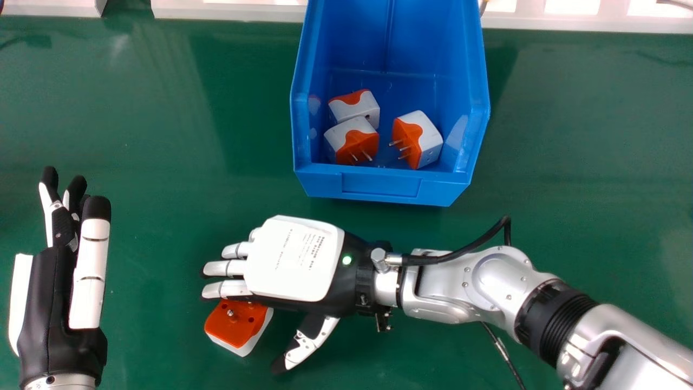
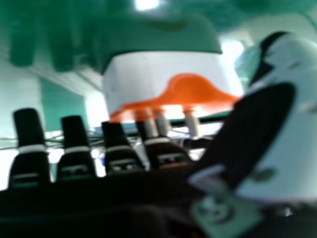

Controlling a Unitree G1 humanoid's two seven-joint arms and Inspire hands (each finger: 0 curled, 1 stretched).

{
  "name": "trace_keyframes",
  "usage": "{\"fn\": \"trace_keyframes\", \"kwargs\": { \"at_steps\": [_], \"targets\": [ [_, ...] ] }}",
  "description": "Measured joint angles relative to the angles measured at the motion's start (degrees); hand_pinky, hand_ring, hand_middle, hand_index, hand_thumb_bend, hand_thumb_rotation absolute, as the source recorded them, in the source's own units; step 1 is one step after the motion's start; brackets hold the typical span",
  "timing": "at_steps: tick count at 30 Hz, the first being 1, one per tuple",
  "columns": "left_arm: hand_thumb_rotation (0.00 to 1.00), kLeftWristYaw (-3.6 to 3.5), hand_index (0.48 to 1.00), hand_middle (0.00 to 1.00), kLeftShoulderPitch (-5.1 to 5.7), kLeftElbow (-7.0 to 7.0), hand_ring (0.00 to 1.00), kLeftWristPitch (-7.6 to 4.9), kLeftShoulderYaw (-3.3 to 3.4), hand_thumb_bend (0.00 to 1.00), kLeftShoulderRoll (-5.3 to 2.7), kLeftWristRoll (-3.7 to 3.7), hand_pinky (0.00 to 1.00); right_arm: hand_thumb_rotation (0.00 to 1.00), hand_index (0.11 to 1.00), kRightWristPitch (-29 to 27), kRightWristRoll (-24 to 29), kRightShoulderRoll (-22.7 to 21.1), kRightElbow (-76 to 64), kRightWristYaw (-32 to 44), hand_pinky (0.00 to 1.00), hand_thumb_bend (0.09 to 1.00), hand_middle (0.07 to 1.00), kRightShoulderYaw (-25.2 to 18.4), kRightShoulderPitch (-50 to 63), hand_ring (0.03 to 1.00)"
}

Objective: Pick all objects and put in blue box

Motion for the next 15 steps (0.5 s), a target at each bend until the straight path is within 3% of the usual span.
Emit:
{"fn": "trace_keyframes", "kwargs": {
  "at_steps": [3,11,15],
  "targets": [
    [0.93,0.13,1.0,1.0,0.22,-0.36,1.0,0.07,-0.15,0.57,-0.06,0.86,1.0,0.6,0.838,0.3,0.0,0.57,0.01,0.0,0.71,0.452,0.886,0.59,-0.03,0.844],
    [0.93,0.18,1.0,1.0,0.4,-0.47,1.0,0.05,-0.38,0.56,-0.63,0.97,1.0,0.63,0.826,1.61,0.07,1.82,1.05,1.07,0.72,0.413,0.866,0.78,-1.05,0.835],
    [0.93,0.33,1.0,1.0,0.55,-0.68,1.0,0.06,-0.54,0.56,-0.81,0.96,1.0,0.65,0.773,2.68,0.0,2.3,1.32,1.39,0.67,0.394,0.805,1.08,-1.11,0.785]
  ]
}}
